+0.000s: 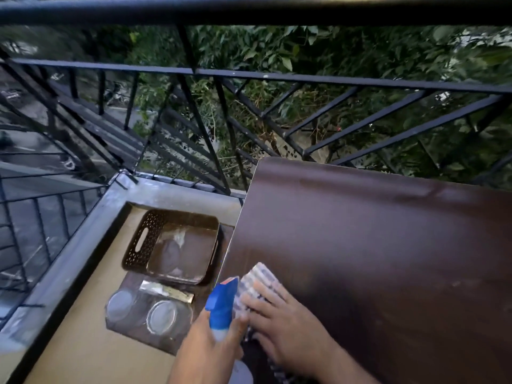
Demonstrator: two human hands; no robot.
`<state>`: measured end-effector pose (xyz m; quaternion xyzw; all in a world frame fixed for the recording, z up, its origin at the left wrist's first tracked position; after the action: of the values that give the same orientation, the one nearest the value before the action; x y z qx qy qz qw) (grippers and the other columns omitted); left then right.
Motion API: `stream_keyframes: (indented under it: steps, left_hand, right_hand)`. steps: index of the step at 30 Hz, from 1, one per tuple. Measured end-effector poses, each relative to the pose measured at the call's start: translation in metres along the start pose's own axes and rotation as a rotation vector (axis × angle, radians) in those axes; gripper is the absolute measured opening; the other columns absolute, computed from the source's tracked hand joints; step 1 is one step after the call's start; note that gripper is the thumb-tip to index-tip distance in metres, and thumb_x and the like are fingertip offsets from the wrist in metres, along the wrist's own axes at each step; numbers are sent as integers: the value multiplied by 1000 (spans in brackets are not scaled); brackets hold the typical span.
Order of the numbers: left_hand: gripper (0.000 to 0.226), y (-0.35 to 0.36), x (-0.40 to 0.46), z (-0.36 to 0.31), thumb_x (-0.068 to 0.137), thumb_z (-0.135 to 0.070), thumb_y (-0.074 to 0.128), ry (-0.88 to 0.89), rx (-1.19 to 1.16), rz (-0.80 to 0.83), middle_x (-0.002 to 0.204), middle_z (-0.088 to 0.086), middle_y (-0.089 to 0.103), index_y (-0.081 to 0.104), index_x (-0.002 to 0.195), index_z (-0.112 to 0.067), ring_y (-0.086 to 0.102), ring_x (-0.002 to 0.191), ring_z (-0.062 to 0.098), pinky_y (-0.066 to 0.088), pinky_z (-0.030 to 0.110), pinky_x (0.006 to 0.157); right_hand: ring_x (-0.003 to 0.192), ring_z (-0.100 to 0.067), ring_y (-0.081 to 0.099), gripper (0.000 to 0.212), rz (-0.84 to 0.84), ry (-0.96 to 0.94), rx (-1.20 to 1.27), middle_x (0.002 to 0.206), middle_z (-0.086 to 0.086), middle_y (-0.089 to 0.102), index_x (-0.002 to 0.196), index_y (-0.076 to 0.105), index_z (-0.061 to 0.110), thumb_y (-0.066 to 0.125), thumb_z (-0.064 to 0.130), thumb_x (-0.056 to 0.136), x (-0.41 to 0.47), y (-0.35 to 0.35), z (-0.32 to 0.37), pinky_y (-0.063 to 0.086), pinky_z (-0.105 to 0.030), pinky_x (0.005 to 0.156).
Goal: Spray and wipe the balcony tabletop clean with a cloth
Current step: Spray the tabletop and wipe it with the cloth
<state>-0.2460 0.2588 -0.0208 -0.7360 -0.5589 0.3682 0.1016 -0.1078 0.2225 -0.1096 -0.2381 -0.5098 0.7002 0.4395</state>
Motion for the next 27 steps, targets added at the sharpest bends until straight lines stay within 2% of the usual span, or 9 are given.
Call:
stream_keyframes:
  steps: [2, 4, 8, 11, 15, 18, 22, 24, 27]
  left_hand:
    - [70, 4, -14, 11, 52, -79, 44, -39, -35, 33, 62, -5, 73, 65, 90, -24, 68, 59, -2, 50, 13, 67]
    - [74, 6, -27, 27, 52, -80, 43, -83, -54, 15, 61, -4, 73, 64, 94, -23, 68, 58, 0, 51, 24, 73]
    - [70, 9, -53, 54, 51, -81, 40, -180, -39, -39, 60, -9, 73, 62, 93, -29, 67, 59, -3, 52, 28, 75]
    - [62, 11, -74, 78, 54, -82, 39, -233, -30, -34, 60, -9, 73, 59, 91, -35, 70, 64, 3, 53, 32, 79]
    - [57, 14, -103, 107, 77, -71, 49, -305, 83, -34, 58, -16, 72, 64, 89, -18, 62, 55, -10, 47, 23, 68]
    - [38, 14, -122, 119, 86, -62, 55, -323, 53, -74, 62, -17, 72, 59, 93, -25, 61, 60, -14, 43, 19, 69]
    - [57, 14, -138, 134, 68, -82, 48, -367, -70, -90, 67, -12, 75, 56, 93, -31, 70, 77, 3, 50, 29, 81]
    - [71, 15, -142, 140, 58, -86, 40, -349, -77, -52, 64, -12, 74, 60, 87, -25, 71, 72, 4, 52, 31, 80]
    - [72, 12, -149, 146, 56, -86, 39, -328, -67, -40, 63, -8, 74, 61, 78, -21, 71, 66, 7, 55, 34, 80]
  right_hand:
    - [143, -29, 39, 52, -138, -18, 52, 142, 0, 55, 138, 52, 25, 59, 23, 87, 12, -25, -10, 18, -52, 122]
    - [128, -34, 50, 48, -159, 55, -52, 130, -7, 60, 134, 52, 22, 54, 18, 86, 37, -45, -34, 22, -52, 117]
    - [143, -35, 36, 53, -16, 452, -77, 148, -8, 52, 142, 54, 19, 36, 33, 95, 68, -36, -109, 14, -51, 123]
    - [148, -34, 29, 66, -9, 512, -73, 155, -5, 45, 148, 48, 21, 21, 44, 93, 67, -26, -115, 13, -50, 124]
    - [149, -32, 26, 60, -27, 479, -52, 155, -3, 44, 148, 48, 23, 24, 41, 96, 46, -23, -89, 13, -51, 124]
    - [151, -30, 22, 54, -21, 450, -33, 157, -2, 43, 148, 47, 24, 32, 38, 98, 19, -12, -57, 11, -51, 124]
    - [148, -36, 30, 48, 99, 109, -58, 153, -3, 47, 143, 49, 24, 43, 34, 96, -20, 24, 29, 17, -59, 121]
    - [149, -30, 31, 52, 147, -2, -12, 154, 4, 45, 147, 43, 31, 46, 37, 96, -46, 40, 71, 20, -56, 121]
    - [146, -25, 36, 51, 158, -128, 39, 150, 8, 49, 146, 43, 36, 50, 39, 96, -63, 46, 100, 24, -50, 121]
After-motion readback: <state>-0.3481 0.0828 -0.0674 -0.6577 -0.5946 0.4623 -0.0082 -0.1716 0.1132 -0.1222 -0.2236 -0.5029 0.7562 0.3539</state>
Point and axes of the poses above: each hand's wrist, its own x-axis towards the middle knuckle, its own y-axis out of the palm, z = x × y, the point moved 5 cm from there along x, towards the middle knuckle
